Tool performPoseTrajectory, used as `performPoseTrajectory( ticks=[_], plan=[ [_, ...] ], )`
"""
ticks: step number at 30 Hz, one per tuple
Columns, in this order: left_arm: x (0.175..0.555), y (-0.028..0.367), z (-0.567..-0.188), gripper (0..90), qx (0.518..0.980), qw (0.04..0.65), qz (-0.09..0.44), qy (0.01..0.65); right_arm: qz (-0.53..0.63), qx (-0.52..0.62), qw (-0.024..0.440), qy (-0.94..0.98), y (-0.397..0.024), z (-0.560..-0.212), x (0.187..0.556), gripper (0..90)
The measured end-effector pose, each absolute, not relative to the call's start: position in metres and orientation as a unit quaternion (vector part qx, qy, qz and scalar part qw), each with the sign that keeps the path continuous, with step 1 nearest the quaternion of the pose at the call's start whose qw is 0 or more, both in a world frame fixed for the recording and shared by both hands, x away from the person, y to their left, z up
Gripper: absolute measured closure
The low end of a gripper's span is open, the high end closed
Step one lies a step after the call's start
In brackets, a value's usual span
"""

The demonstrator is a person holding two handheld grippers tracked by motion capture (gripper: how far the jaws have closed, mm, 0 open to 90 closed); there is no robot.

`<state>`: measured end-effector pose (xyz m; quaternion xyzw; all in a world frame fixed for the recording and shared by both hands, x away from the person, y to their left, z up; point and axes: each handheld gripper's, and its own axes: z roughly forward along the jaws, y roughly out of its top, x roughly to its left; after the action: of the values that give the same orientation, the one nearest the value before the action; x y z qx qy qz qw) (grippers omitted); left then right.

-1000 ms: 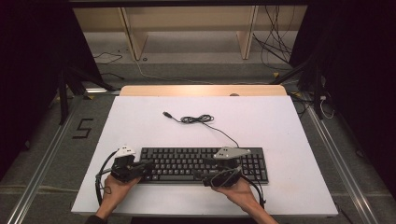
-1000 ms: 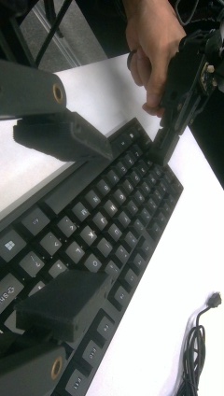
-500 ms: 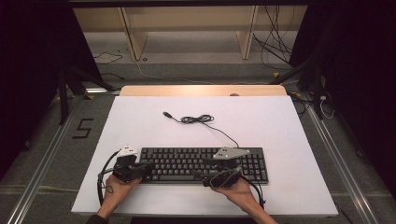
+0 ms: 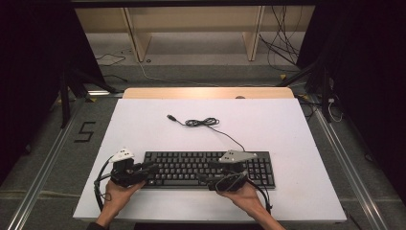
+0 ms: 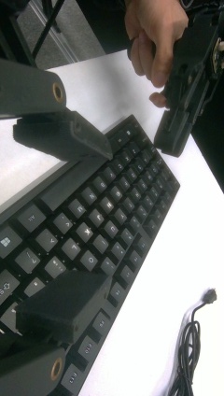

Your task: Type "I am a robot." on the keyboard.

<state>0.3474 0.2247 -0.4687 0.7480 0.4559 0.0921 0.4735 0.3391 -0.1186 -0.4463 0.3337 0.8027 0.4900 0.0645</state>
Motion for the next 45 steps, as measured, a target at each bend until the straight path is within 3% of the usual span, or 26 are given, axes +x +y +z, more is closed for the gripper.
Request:
performPoseTrajectory(
  ticks=[2, 10, 26, 32, 45],
  plan=[
    [0.346, 0.225, -0.468, 56.2, 0.746, 0.478, 0.090, 0.455, 0.491, 0.333, 0.065, 0.803, -0.118, -0.446, 0.339, 34.3],
    [0.340, 0.223, -0.464, 41.7, 0.737, 0.505, 0.087, 0.441, 0.489, 0.332, 0.064, 0.804, -0.114, -0.448, 0.342, 34.7],
    [0.336, 0.224, -0.461, 30.9, 0.727, 0.529, 0.093, 0.427, 0.482, 0.326, 0.059, 0.811, -0.099, -0.450, 0.350, 42.9],
    [0.335, 0.223, -0.460, 30.0, 0.727, 0.532, 0.092, 0.425, 0.475, 0.323, 0.056, 0.817, -0.093, -0.452, 0.353, 52.1],
    [0.335, 0.223, -0.460, 28.9, 0.727, 0.532, 0.095, 0.424, 0.463, 0.319, 0.048, 0.826, -0.084, -0.455, 0.359, 82.4]
  ],
)
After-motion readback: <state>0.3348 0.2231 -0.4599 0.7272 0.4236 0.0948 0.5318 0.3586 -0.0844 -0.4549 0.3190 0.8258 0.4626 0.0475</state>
